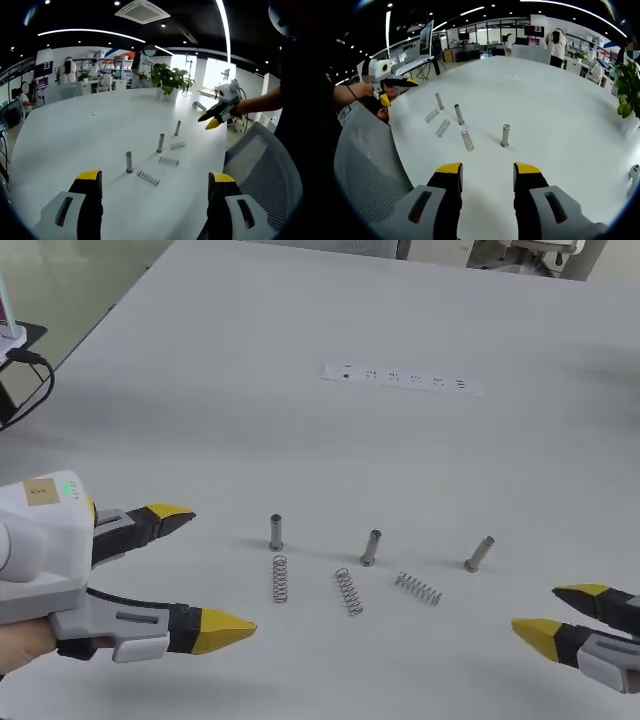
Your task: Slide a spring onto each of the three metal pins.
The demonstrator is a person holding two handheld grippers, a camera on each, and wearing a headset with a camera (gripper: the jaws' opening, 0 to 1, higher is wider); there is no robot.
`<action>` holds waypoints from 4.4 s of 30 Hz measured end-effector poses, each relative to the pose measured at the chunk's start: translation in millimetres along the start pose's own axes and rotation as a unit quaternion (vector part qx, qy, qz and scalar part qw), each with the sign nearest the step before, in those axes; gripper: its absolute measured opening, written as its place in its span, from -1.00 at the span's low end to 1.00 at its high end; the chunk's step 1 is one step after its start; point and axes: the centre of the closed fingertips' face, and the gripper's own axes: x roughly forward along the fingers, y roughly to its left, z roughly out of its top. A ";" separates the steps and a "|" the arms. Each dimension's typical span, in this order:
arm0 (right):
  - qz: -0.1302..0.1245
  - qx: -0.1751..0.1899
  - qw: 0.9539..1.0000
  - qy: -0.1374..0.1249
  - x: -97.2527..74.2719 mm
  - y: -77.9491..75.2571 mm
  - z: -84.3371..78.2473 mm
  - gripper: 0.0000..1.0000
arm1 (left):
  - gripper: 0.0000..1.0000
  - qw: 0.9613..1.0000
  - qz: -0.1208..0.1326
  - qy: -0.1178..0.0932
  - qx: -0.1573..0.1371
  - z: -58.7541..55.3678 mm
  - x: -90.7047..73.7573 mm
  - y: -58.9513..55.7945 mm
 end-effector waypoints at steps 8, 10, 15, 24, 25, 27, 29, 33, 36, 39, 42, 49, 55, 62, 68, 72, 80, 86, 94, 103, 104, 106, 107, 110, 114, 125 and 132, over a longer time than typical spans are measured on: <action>0.019 -0.023 1.000 -0.005 11.8 9.6 14.9 -0.24 | 0.68 1.000 0.003 0.001 -0.001 -2.0 -2.2 0.5; 0.025 -0.030 0.999 -0.006 14.0 13.6 19.2 -0.24 | 0.68 1.000 0.003 0.001 -0.001 -2.1 -2.5 0.3; 0.033 -0.043 0.998 -0.008 18.1 20.3 27.3 -0.24 | 0.68 1.000 0.004 0.001 -0.001 -2.0 -2.7 0.3; 0.050 -0.062 0.997 0.004 31.6 29.7 29.4 -0.30 | 0.67 1.000 0.002 0.002 -0.001 -2.5 -1.9 -1.0; 0.056 -0.073 0.996 0.007 33.9 33.4 29.9 -0.31 | 0.67 1.000 0.001 0.002 -0.002 -2.7 -1.9 -1.2; 0.058 -0.084 0.995 0.010 37.5 36.3 31.2 -0.32 | 0.67 1.000 0.001 0.003 -0.001 -3.5 -2.0 -1.6; 0.064 -0.098 0.993 0.015 43.0 40.2 32.0 -0.33 | 0.67 1.000 0.000 0.004 -0.002 -3.6 -2.2 -2.5; 0.074 -0.111 0.991 0.028 53.0 44.9 31.1 -0.35 | 0.67 1.000 0.000 0.004 -0.002 -4.2 -2.3 -3.3; 0.080 -0.121 0.989 0.038 60.0 48.0 30.4 -0.37 | 0.67 1.000 0.001 0.003 -0.001 -4.4 -3.0 -3.0; 0.081 -0.134 0.987 0.042 65.1 49.3 30.3 -0.37 | 0.67 1.000 0.003 0.005 -0.002 -5.9 -4.6 -1.7; 0.084 -0.129 0.987 0.052 72.0 47.9 27.1 -0.39 | 0.66 1.000 0.004 0.005 -0.004 -6.9 -5.4 -1.7; 0.086 -0.113 0.987 0.072 84.6 44.9 19.5 -0.45 | 0.66 1.000 0.004 0.005 -0.005 -7.5 -6.2 -2.4; 0.088 -0.101 0.987 0.089 92.4 42.3 10.9 -0.49 | 0.66 1.000 0.006 0.004 -0.005 -7.0 -8.1 -1.2; 0.094 -0.106 0.985 0.098 98.3 46.1 9.0 -0.54 | 0.65 1.000 0.007 0.007 -0.006 -10.7 -9.3 -2.3; 0.099 -0.097 0.984 0.112 100.7 46.9 3.6 -0.61 | 0.65 1.000 0.008 0.007 -0.007 -11.2 -10.5 -2.3; 0.097 -0.099 0.983 0.117 102.2 45.4 1.8 -0.61 | 0.65 1.000 0.008 0.009 -0.008 -12.3 -11.4 -2.1; 0.094 -0.103 0.982 0.128 102.8 42.0 -2.4 -0.64 | 0.65 1.000 0.007 0.011 -0.009 -13.6 -11.1 -3.4; 0.092 -0.110 0.981 0.131 103.2 41.0 -5.3 -0.71 | 0.65 1.000 0.005 0.012 -0.008 -13.6 -10.3 -4.5; 0.092 -0.118 0.979 0.138 103.7 39.7 -8.7 -0.83 | 0.65 1.000 0.000 0.014 -0.005 -11.8 -8.2 -6.4; 0.086 -0.125 0.980 0.127 100.0 39.3 -3.6 -0.85 | 0.65 1.000 -0.003 0.012 -0.001 -8.4 -8.3 -8.4; 0.086 -0.121 0.981 0.122 98.3 39.4 -1.4 -0.85 | 0.65 1.000 -0.005 0.011 -0.002 -8.1 -8.0 -9.2; 0.087 -0.117 0.982 0.120 95.8 39.4 -0.3 -0.85 | 0.65 1.000 -0.011 0.016 0.001 -10.0 -6.3 -12.3; 0.086 -0.115 0.982 0.120 93.5 39.3 0.1 -0.85 | 0.65 1.000 -0.014 0.020 0.004 -11.1 -5.2 -13.6; 0.086 -0.118 0.982 0.117 88.0 38.9 1.0 -0.85 | 0.65 1.000 -0.018 0.018 0.004 -9.3 -3.1 -15.7; 0.085 -0.120 0.983 0.109 77.7 37.6 4.9 -0.85 | 0.65 1.000 -0.024 0.015 0.007 -5.8 1.0 -19.8; 0.085 -0.121 0.985 0.092 55.4 41.3 9.1 -0.85 | 0.62 0.997 -0.066 0.040 0.027 -14.2 12.0 -43.4; 0.095 -0.154 0.980 0.088 42.9 51.8 14.8 -0.85 | 0.55 0.995 -0.094 0.020 0.024 -0.5 20.7 -58.9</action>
